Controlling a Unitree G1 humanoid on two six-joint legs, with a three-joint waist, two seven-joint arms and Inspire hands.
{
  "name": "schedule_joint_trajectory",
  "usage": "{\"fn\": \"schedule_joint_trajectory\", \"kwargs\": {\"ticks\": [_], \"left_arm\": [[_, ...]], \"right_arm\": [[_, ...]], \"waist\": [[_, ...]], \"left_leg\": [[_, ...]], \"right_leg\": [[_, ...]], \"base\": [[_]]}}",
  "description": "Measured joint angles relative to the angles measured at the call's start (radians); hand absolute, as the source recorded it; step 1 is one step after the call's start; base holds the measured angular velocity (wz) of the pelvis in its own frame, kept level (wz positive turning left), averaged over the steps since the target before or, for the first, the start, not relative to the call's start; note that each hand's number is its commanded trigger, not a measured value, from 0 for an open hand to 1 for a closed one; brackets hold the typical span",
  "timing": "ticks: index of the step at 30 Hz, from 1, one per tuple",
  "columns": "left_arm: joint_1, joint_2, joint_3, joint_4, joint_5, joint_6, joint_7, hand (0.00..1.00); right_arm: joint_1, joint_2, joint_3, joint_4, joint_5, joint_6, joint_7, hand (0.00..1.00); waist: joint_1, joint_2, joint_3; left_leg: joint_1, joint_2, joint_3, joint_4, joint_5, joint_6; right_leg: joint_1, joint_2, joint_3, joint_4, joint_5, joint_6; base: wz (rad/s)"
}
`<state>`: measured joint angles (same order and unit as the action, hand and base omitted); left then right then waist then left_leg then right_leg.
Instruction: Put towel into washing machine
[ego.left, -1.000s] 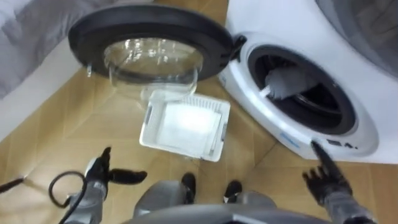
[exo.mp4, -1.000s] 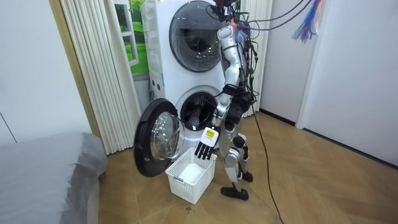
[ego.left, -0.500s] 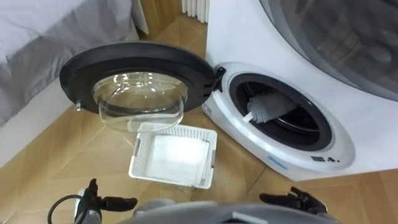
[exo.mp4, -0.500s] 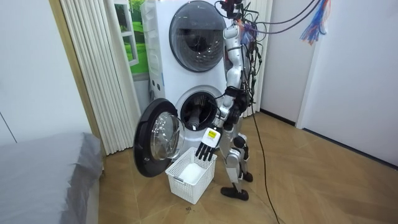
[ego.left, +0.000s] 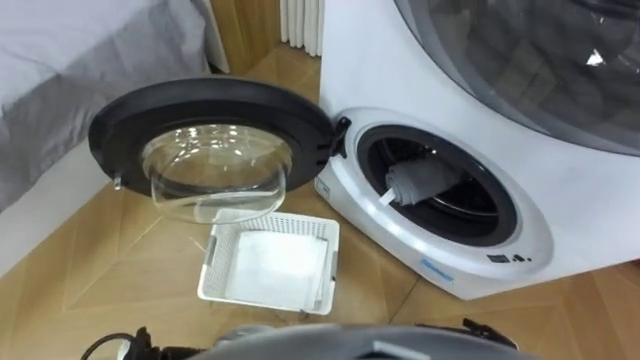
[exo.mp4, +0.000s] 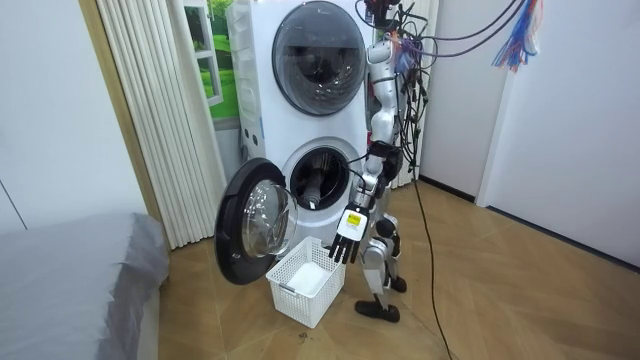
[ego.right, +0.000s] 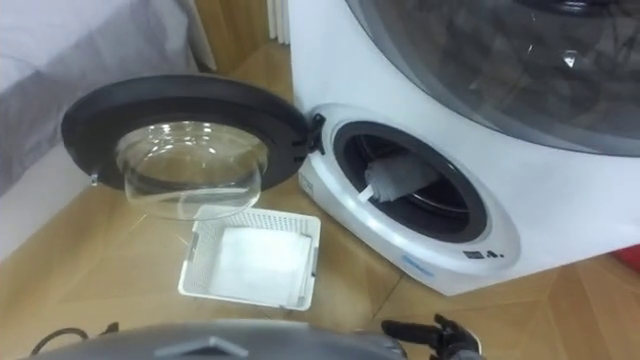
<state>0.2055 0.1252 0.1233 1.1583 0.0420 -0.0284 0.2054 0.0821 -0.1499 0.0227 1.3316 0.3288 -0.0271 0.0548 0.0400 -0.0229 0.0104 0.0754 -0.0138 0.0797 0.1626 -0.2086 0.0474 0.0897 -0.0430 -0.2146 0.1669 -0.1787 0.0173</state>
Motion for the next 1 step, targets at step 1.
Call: {"fn": "schedule_joint_trajectory", "kwargs": {"ticks": [1], "left_arm": [[0.0, 0.0, 0.0, 0.0, 0.005, 0.009, -0.001, 0.0]], "right_arm": [[-0.003, 0.0, -0.001, 0.0, -0.006, 0.003, 0.004, 0.0]], "waist": [[-0.007, 0.001, -0.0006]], "left_leg": [[0.0, 0.0, 0.0, 0.0, 0.0, -0.001]], "right_leg": [[-0.001, 0.001, 0.001, 0.0, 0.0, 0.0]], "base": [[0.0]]}}
